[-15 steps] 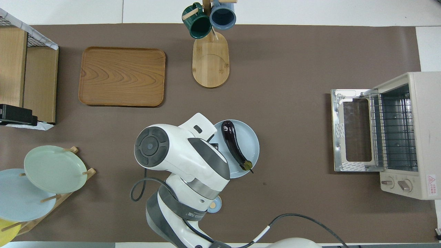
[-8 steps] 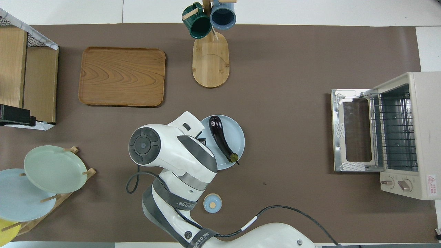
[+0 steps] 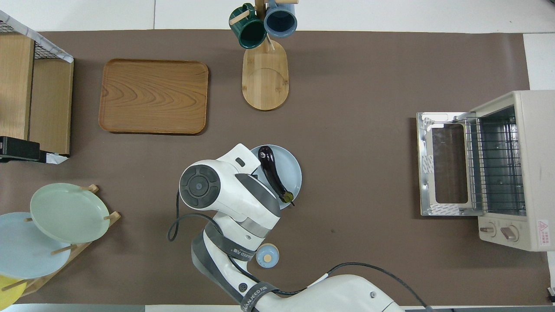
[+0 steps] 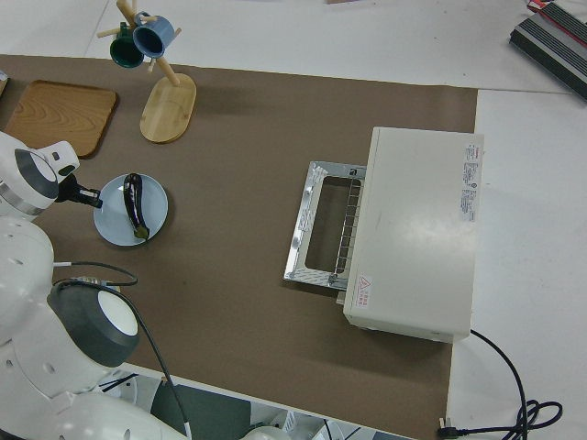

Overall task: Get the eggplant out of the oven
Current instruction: 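Lower the blue plate onto the table center and open the right gripper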

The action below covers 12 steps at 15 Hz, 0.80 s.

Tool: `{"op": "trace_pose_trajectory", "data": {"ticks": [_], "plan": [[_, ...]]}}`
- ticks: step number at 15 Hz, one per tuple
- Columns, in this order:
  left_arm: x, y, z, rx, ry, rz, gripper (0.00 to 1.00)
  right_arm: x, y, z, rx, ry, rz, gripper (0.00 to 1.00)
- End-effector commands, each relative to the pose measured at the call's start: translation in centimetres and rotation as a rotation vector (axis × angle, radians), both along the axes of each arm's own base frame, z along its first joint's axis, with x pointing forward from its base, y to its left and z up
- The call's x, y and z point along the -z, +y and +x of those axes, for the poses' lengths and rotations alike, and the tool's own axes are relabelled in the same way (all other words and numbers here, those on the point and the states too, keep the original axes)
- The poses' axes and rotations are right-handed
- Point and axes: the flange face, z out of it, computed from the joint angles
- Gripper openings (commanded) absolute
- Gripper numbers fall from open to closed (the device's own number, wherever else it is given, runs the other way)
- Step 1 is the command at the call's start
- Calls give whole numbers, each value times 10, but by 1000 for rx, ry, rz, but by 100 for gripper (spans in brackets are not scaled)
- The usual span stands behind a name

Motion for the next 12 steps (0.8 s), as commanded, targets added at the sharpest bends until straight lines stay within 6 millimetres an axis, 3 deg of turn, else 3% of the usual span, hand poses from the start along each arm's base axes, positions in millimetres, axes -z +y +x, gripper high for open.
{"op": "trace_pose_trajectory", "data": {"ticks": [1,3,4,5,7,9,12], "plan": [[2,3,-9,-14,-22,-5,100,-4,-4,0,35,-20,64,24],[3,2,-8,-31,-25,-7,100,-8,0,3,34,-49,102,38],[4,2,-7,-31,-28,-7,100,-13,1,5,32,-58,108,53],[6,2,-7,-31,-26,-7,100,-19,2,7,31,-62,109,55],[7,-4,-6,-45,-30,-21,100,-34,-4,7,22,-49,68,47],[15,-16,-5,-83,-28,-18,100,-65,-32,17,15,-27,30,44],[24,-37,-5,-101,-25,-19,100,-126,-95,33,12,16,-21,44]]}}
